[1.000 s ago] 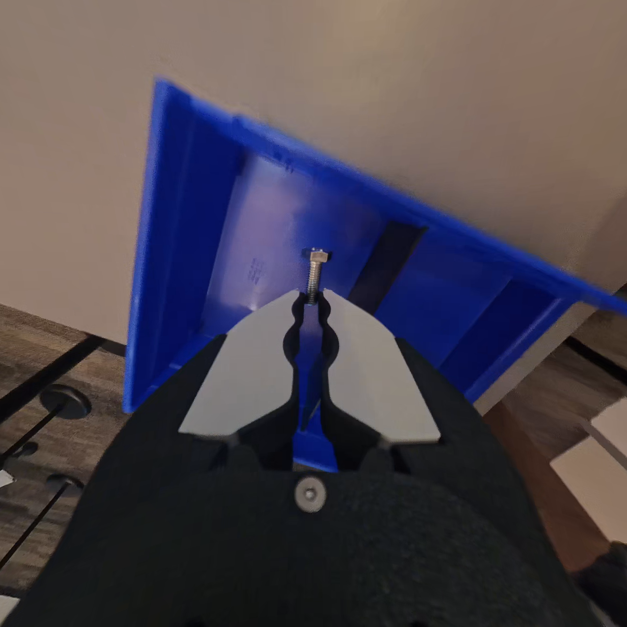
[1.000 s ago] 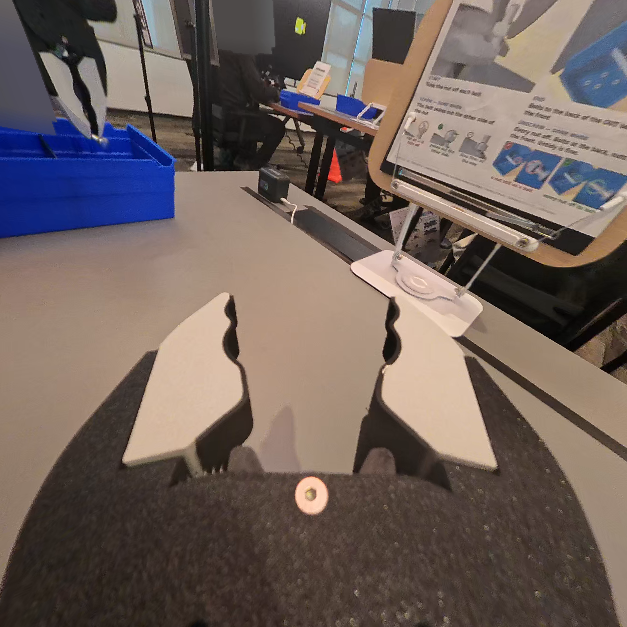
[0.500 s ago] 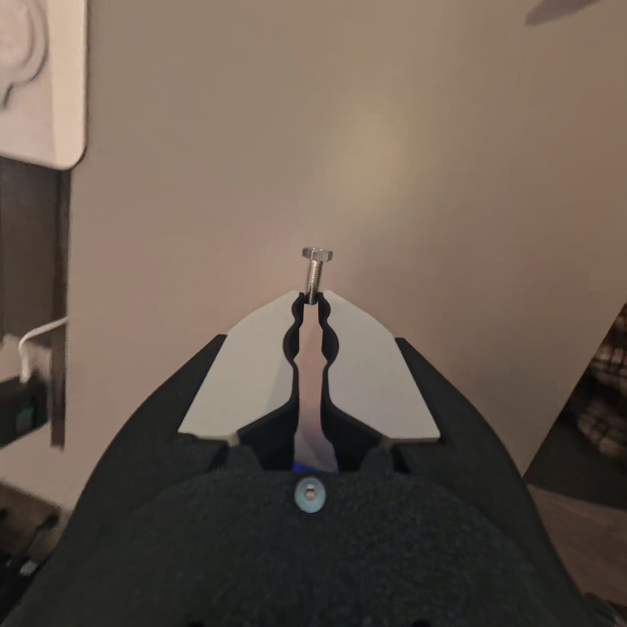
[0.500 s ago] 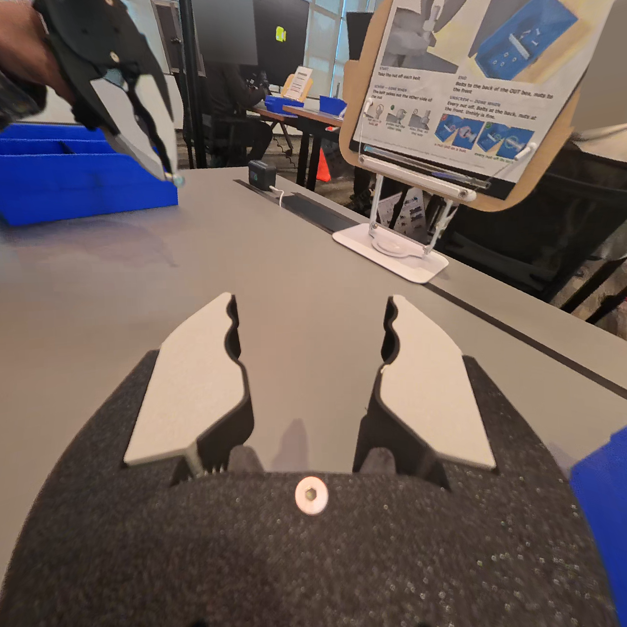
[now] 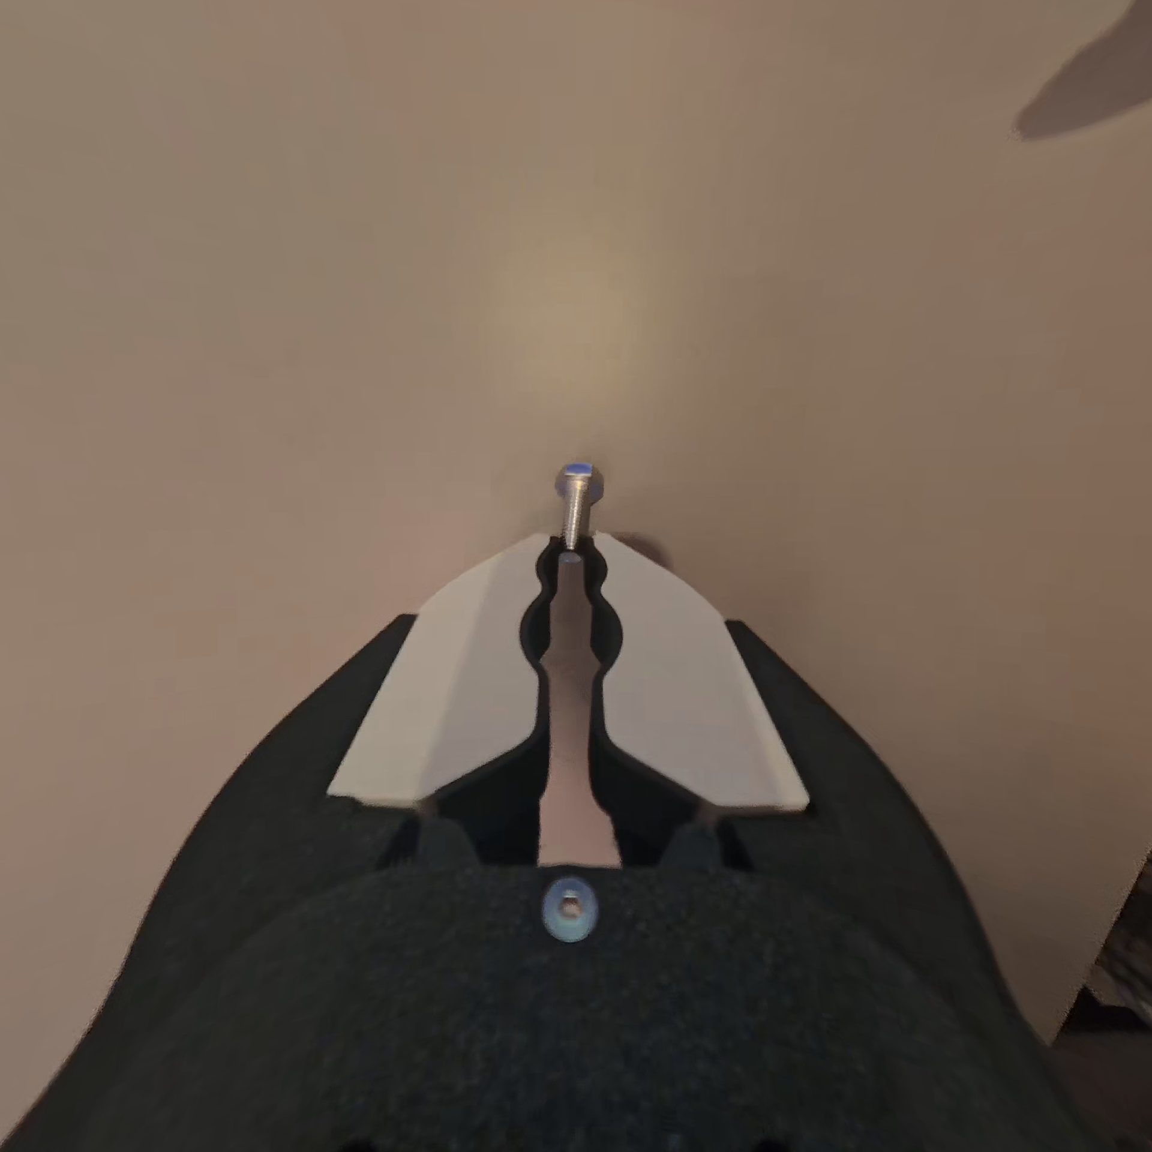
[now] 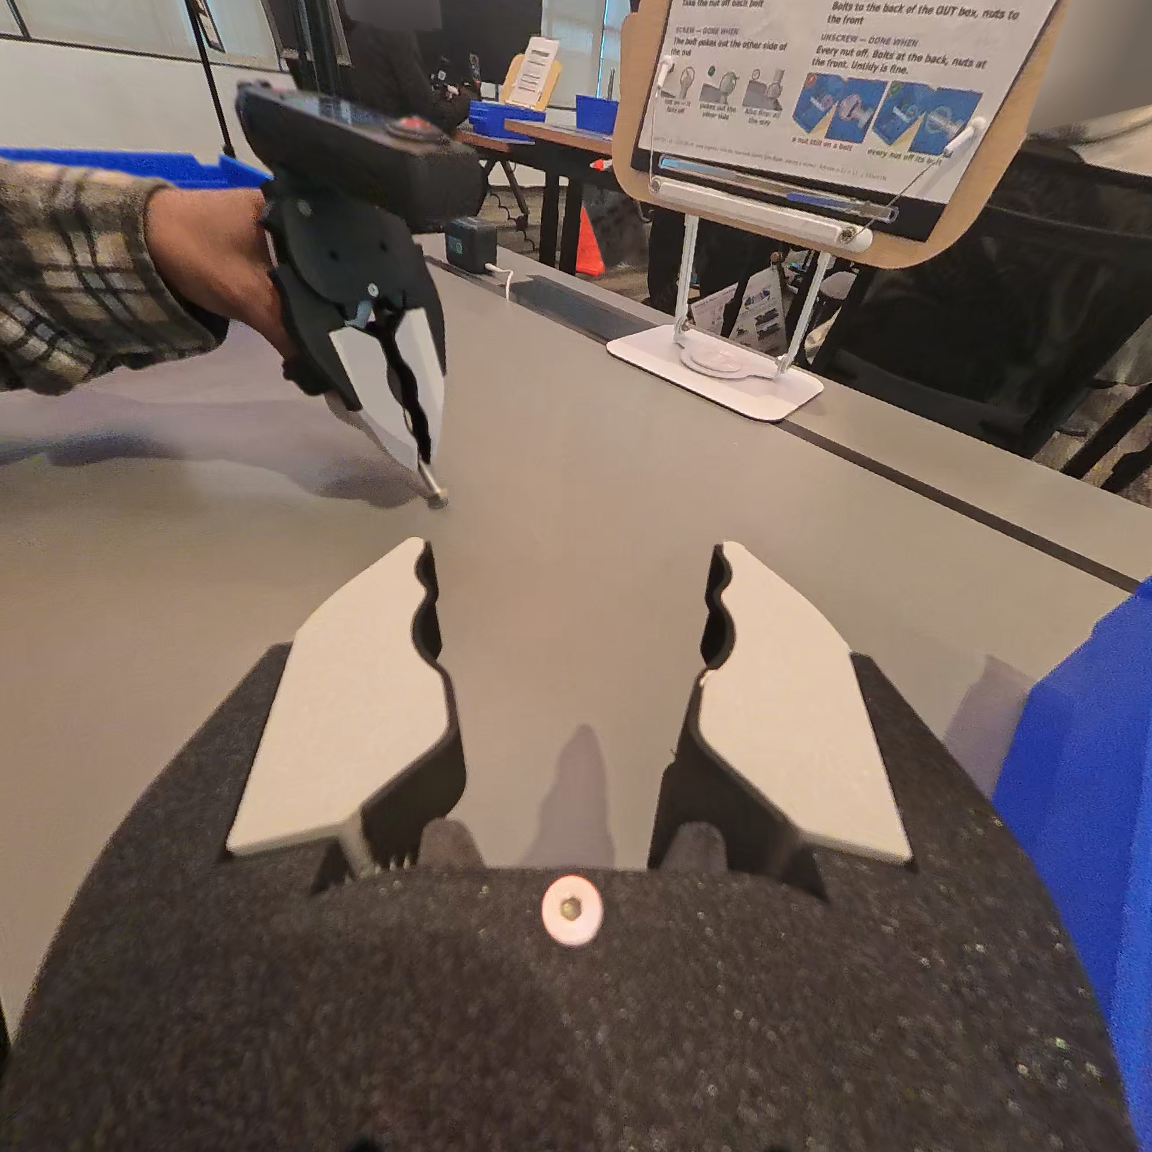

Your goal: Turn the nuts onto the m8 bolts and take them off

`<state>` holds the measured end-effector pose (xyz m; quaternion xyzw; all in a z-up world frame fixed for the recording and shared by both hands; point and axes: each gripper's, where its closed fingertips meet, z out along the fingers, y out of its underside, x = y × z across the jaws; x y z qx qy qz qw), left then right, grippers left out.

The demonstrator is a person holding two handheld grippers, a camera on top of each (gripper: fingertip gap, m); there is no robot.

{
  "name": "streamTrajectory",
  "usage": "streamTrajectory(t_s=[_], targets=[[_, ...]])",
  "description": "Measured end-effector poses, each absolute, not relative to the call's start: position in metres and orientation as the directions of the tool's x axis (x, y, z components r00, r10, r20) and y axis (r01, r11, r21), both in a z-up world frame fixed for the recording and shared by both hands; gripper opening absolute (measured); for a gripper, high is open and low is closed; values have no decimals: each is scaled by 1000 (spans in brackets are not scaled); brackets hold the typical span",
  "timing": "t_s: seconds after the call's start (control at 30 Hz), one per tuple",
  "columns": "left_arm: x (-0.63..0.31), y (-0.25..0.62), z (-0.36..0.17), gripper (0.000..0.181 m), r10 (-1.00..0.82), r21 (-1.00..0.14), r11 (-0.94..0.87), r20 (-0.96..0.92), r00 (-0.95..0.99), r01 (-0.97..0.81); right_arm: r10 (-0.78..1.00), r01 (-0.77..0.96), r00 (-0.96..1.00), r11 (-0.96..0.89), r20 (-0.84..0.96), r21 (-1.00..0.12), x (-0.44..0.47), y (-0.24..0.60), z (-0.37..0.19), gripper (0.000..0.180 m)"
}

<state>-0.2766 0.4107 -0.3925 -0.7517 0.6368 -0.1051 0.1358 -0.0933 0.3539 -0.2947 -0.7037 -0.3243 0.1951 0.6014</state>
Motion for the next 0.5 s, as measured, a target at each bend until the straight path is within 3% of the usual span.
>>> streamTrajectory(t_s=[0.03, 0.33, 0.5], targets=[[-276, 410, -396, 7, -986, -339, -154, -10, 168, -928, 690, 217, 715, -66, 112, -974, -92, 354, -295, 82], [-275, 408, -412, 7, -983, -361, -174, 15, 180, -916, 694, 204, 713, -64, 103, -977, -92, 358, -295, 82], [-275, 415, -394, 23, -974, -449, -209, 16, 226, -869, 694, 196, 713, -53, 105, -979, -95, 359, -291, 83]])
